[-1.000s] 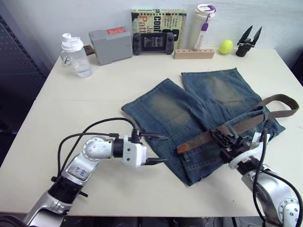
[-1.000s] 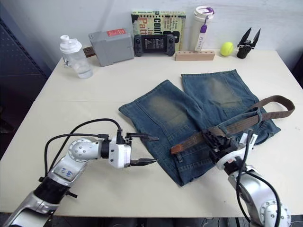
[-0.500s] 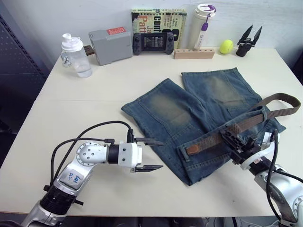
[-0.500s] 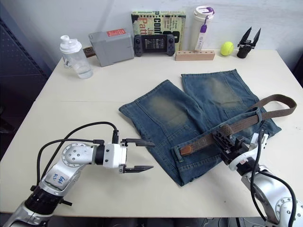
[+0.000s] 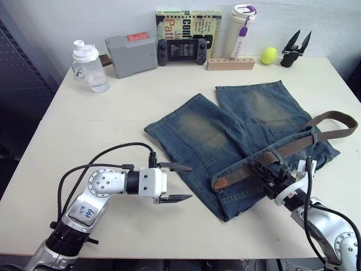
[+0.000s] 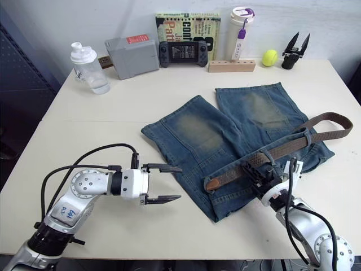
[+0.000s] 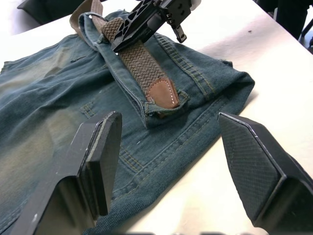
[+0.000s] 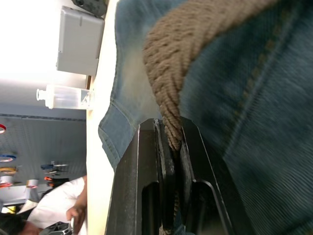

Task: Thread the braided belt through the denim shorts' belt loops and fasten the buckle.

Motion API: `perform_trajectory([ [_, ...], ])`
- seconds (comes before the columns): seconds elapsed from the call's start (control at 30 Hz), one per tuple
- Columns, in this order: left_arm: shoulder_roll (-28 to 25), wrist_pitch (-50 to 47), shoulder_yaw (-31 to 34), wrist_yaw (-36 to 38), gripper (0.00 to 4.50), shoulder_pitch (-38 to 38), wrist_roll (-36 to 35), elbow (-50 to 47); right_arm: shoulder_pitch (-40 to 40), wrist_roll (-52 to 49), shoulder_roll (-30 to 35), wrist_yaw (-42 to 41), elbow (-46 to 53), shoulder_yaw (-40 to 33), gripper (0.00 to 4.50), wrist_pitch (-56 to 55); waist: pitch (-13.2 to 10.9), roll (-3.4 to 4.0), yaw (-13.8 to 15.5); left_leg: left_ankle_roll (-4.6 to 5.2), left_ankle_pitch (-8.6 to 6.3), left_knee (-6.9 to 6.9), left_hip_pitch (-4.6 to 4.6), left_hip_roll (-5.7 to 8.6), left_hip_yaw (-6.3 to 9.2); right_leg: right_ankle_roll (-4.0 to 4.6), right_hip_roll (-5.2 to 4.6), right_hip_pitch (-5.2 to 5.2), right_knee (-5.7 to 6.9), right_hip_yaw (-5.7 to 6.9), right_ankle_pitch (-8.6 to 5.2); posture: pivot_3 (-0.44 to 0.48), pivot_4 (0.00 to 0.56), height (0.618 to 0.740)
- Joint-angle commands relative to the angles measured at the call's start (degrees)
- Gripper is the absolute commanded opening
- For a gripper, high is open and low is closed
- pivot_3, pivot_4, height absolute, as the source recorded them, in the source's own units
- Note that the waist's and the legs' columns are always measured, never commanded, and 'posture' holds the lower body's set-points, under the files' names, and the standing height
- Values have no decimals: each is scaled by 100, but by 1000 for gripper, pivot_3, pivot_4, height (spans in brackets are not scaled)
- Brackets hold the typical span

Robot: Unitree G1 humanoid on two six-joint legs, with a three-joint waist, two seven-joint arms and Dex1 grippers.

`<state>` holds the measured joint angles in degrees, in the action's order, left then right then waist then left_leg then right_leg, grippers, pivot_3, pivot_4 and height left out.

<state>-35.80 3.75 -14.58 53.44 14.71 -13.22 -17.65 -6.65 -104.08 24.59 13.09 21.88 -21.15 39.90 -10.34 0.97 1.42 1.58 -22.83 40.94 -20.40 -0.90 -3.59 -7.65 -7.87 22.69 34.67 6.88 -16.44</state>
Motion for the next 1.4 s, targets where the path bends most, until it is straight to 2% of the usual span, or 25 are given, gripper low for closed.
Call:
perform_trajectory([
  [0.03, 16, -12, 82, 22, 3448, -73, -33, -287, 3, 213, 60, -199, 151, -108, 0, -126, 0, 0, 6, 0, 0, 0, -1, 0, 0, 0, 0, 0, 0, 0, 0, 0, 150, 731],
  [0.17, 25, -35, 98, -5, 3448, -88, -12, -308, 158, 494, 213, -371, 206, -239, 0, -203, 0, 1, 1, 0, 0, 0, 0, 0, 0, 0, -1, 0, 0, 0, 0, 0, 150, 731],
  [0.47, 24, 36, 145, -52, 3448, -81, 74, -292, 253, 1243, 428, -572, 899, 122, 0, -148, -1, 2, -1, 0, 0, -2, 0, 1, -1, 0, 1, 1, -3, 0, 0, 0, 150, 731],
  [0.6, 30, 37, 162, -55, 3448, -75, 79, -292, 93, 1897, 674, -813, 1031, 317, 0, -21, -1, 2, 2, 0, 0, -2, -1, 1, 0, 0, 1, 1, -4, 1, 0, 0, 150, 731],
  [1.0, 110, -23, 179, -55, 3448, -10, 59, -324, -175, 2660, 433, -1290, 1136, 632, 0, -171, -1, 1, -2, -1, 0, -3, 0, 5, 0, 0, 4, 1, -5, 1, 0, 0, 150, 731],
  [1.23, 122, -44, 183, -39, 3448, 25, 74, -304, 19, 3062, 117, -1328, 1142, 829, 0, -272, -1, 2, -7, -2, -1, -3, 0, 5, -1, 0, 7, 1, -5, 0, 0, 0, 150, 731],
  [1.4, 109, -48, 204, -44, 3448, 28, 85, -298, 155, 3109, 112, -1414, 1140, 542, 0, -383, -2, 2, 2, -3, -1, -2, 0, 6, 0, 0, 8, 1, -5, 0, 0, 0, 150, 731],
])
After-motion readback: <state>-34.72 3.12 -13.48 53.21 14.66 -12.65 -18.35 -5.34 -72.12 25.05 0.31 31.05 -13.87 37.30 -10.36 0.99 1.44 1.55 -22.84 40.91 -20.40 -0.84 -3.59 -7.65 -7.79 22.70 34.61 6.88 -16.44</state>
